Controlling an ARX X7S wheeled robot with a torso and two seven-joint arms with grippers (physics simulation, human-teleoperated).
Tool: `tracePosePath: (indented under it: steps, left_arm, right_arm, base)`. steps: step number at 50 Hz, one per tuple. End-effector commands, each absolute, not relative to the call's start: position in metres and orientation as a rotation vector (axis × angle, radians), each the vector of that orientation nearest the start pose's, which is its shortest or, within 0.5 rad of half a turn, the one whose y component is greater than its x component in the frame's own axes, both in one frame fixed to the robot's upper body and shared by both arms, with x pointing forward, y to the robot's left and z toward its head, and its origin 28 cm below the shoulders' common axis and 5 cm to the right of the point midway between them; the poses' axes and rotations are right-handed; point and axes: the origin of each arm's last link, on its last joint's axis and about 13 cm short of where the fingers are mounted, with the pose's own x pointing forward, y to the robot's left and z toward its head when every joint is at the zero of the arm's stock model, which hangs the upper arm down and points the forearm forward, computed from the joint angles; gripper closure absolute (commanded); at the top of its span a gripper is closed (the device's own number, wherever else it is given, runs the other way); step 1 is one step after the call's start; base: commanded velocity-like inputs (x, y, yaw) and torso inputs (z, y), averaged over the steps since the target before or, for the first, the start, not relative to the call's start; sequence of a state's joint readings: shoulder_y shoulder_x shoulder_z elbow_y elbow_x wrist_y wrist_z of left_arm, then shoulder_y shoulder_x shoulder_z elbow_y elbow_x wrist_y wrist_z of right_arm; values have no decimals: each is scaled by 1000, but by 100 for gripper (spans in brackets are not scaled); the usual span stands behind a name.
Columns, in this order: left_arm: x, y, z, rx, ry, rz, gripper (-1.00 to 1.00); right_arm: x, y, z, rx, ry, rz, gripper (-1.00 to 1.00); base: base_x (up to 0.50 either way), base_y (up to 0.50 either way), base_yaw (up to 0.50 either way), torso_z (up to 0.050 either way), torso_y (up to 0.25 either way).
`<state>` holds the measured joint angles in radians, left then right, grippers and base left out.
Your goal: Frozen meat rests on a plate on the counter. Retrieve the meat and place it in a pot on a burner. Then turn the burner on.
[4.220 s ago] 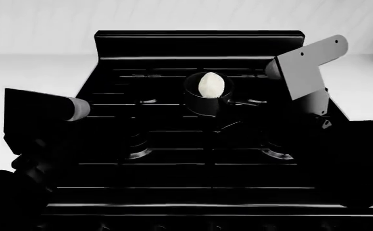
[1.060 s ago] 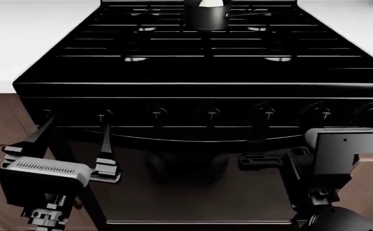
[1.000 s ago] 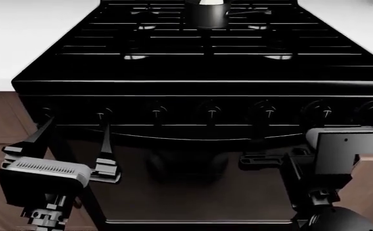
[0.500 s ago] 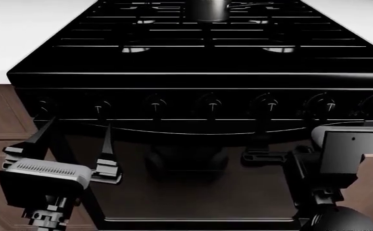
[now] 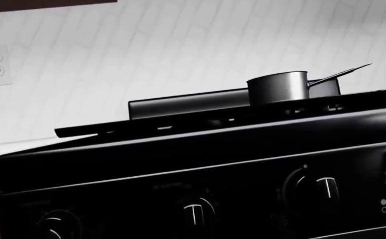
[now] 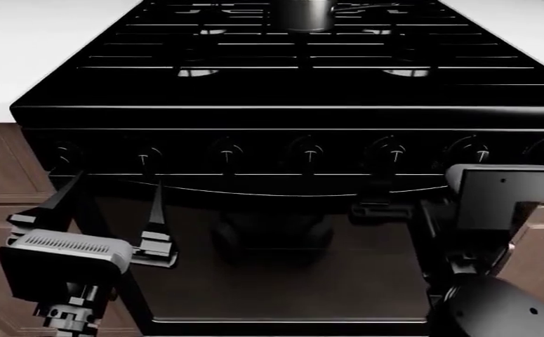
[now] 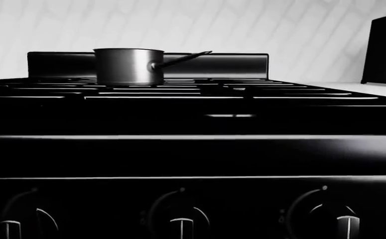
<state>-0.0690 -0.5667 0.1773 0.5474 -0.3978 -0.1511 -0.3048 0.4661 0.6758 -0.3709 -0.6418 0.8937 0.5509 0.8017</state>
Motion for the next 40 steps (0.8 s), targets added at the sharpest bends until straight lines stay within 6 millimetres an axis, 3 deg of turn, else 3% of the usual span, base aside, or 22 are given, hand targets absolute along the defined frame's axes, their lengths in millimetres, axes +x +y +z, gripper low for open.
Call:
tracePosePath:
  steps: [1,40]
  left_arm:
    - [205,251,133,106,-335,-91,-100]
    - [210,253,129,90,-312,-79,-100]
  right_arm:
    - [232,-113,183,-11,-116,-30,-100]
    - [261,-110,176,-38,-58,-26,-100]
  base:
    - [0,0,0,0,0]
    - [0,0,0,0,0]
